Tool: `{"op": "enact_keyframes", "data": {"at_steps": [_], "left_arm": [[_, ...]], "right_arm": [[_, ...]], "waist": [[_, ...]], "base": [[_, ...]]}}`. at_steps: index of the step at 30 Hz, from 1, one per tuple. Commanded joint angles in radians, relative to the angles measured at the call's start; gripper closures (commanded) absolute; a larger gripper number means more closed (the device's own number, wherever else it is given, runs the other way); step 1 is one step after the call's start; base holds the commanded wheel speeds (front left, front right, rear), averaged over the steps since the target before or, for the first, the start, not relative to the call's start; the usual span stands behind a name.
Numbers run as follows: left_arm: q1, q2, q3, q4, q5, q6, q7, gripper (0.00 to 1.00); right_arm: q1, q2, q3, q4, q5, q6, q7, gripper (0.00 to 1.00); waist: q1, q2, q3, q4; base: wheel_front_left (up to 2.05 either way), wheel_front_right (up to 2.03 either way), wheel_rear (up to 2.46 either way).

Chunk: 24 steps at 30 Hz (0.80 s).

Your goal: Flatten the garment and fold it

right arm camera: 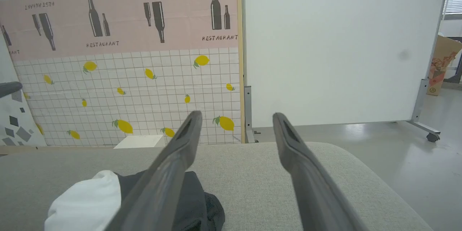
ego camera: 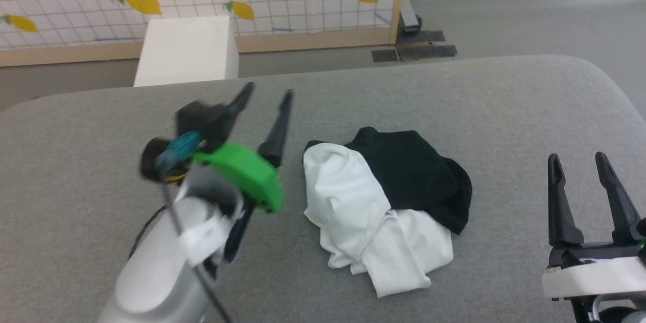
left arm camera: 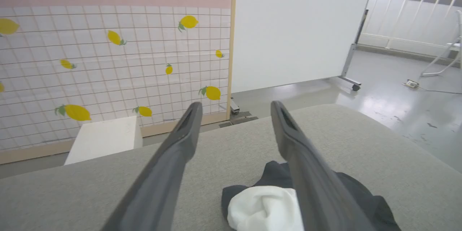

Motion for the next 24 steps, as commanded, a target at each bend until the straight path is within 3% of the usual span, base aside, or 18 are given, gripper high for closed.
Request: {"op": "enact_keyframes", "data": {"at_steps": [1,8,13,16,24], "left_arm": [[0.060,0.028,0.016,-0.048,0.019,0.028,-0.027,0.00],[0.303,0.115,0.089,-0.278,0.037,0.106,-0.167,0.00],[0.437,0.146,0.112,-0.333,0.078,0.158,-0.224,0.00],[0.500,0.144,0.117,-0.328,0.101,0.186,-0.241,0.00],[0.521,0.093,0.125,-0.332,0.103,0.187,-0.258,0.00]], "right_arm": [[0.015,0.002,0.000,-0.002,0.009,-0.002,0.001,0.00],[0.032,0.002,-0.008,0.001,0.030,-0.002,-0.012,0.00],[0.038,0.002,-0.010,0.018,0.039,-0.002,-0.018,0.00],[0.042,0.002,-0.015,0.029,0.048,-0.002,-0.020,0.00],[-0.021,-0.015,-0.028,0.014,0.079,-0.002,0.056,0.00]], "waist": [[0.0001,0.0000,-0.020,0.026],[0.0001,0.0000,0.007,0.040],[0.0001,0.0000,0.021,0.053],[0.0001,0.0000,0.026,0.059],[0.0001,0.0000,0.084,0.075]], "base": [[0.00,0.00,0.00],[0.00,0.00,0.00],[0.00,0.00,0.00],[0.00,0.00,0.00],[0.00,0.00,0.00]]}}
